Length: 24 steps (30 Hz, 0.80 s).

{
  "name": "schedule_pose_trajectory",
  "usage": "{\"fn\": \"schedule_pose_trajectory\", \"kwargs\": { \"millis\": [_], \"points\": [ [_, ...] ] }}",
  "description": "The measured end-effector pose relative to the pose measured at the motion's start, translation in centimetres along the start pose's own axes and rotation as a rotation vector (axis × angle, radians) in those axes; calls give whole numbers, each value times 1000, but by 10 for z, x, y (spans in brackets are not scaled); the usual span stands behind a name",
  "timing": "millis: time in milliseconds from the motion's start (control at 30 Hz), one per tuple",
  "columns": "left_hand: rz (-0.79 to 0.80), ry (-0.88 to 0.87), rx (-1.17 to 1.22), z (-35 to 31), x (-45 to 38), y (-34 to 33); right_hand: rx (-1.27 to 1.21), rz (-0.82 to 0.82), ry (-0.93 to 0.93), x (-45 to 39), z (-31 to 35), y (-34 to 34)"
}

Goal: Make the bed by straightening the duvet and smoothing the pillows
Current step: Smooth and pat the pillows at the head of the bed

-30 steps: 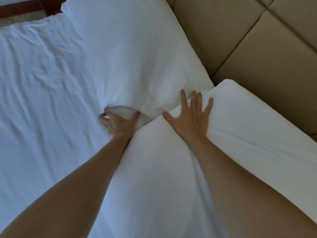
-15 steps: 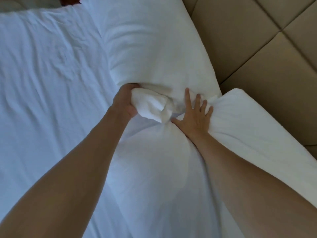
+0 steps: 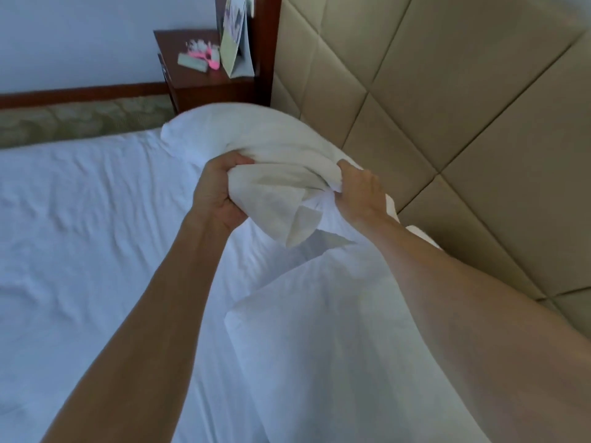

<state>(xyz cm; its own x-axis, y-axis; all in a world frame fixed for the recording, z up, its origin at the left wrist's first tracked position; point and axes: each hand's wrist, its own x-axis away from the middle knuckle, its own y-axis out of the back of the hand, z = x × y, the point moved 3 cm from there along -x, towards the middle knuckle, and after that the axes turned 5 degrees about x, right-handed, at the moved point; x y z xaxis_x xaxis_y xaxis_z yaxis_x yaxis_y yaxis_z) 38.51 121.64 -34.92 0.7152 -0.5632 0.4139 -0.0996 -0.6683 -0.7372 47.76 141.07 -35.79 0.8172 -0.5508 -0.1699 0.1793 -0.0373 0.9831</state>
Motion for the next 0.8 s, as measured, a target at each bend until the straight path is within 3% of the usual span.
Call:
{"fn": "schedule_pose_trajectory", "kwargs": {
  "millis": [200,367,567,800],
  "points": [
    [13,-109,-107,-51,68,-81,-111,-84,-12,6,1,122],
    [84,-177,-243,-49,138,-168,-202,-169,-140,46,-42,212],
    [304,-161,-364,14,239,-268,-265,-290,-271,134,-139,301],
    [608,-314,-483,126,411,-349,-166,-609,-387,283,-264,400]
  ]
}}
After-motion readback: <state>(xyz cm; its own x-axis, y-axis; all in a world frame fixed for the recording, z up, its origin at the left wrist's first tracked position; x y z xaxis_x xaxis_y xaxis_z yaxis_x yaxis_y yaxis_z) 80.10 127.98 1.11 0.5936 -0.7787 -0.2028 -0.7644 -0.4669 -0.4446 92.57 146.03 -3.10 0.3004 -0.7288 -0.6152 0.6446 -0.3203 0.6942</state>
